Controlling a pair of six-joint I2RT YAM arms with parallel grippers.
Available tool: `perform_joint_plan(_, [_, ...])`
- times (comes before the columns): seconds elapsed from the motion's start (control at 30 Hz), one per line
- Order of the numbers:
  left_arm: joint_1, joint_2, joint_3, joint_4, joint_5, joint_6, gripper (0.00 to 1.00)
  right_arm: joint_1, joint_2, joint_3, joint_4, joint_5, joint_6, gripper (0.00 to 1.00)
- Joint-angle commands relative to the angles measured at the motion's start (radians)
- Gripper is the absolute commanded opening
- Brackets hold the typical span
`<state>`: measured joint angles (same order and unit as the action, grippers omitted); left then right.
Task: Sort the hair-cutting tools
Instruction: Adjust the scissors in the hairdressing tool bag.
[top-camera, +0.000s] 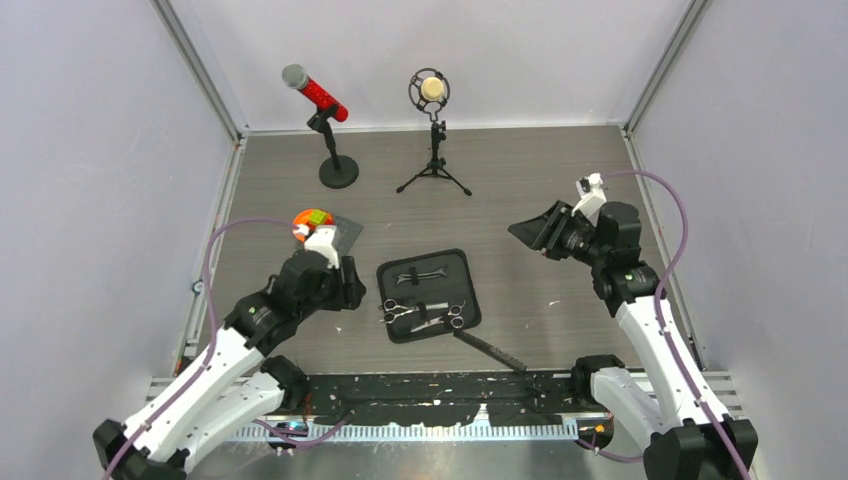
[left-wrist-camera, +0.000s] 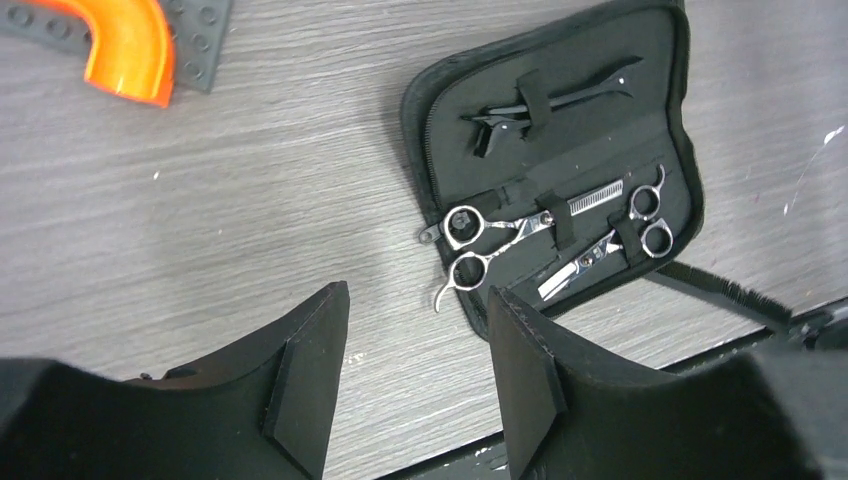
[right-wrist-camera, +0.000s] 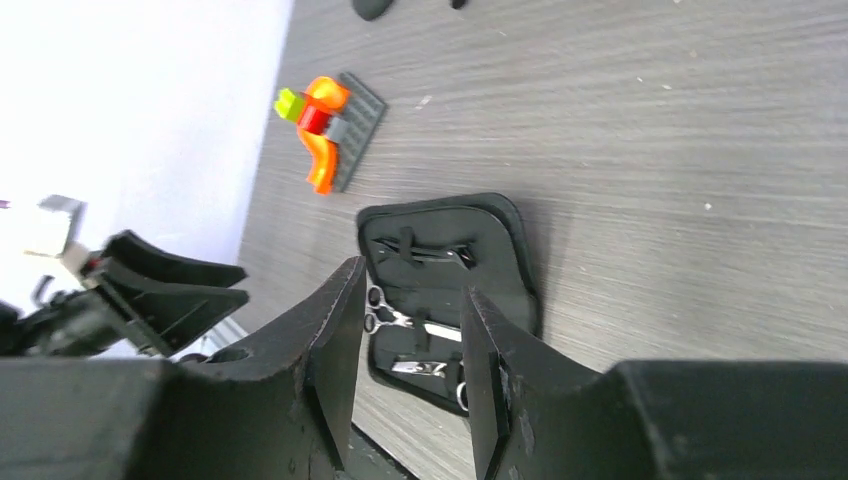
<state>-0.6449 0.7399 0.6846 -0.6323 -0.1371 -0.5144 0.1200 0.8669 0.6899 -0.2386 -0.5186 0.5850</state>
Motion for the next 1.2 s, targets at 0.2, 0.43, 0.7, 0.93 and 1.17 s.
perform_joint_plan(0.2, [0.108, -0.131, -0.208, 0.067, 0.077, -0.16, 0.55, -0.066, -0.043, 0.014, 0.022, -0.172, 0.049, 0.19])
perform_joint_plan(0.43, [0.113, -0.057, -0.244, 0.135, 0.132, -0.19, 0.55, -0.067, -0.038, -0.019, 0.04, -0.167, 0.076, 0.17])
perform_joint_plan(0.7, [0.113, 0.019, -0.258, 0.206, 0.211, -0.211, 0.55, -0.081, -0.021, 0.002, 0.117, -0.201, 0.155, 0.1])
perform_joint_plan(0.93, [0.113, 0.092, -0.247, 0.236, 0.242, -0.212, 0.55, -0.086, 0.003, 0.001, 0.149, -0.209, 0.165, 0.06])
perform_joint_plan(1.17, [0.113, 0.114, -0.251, 0.247, 0.255, -0.221, 0.55, -0.087, 0.002, -0.006, 0.144, -0.198, 0.152, 0.06])
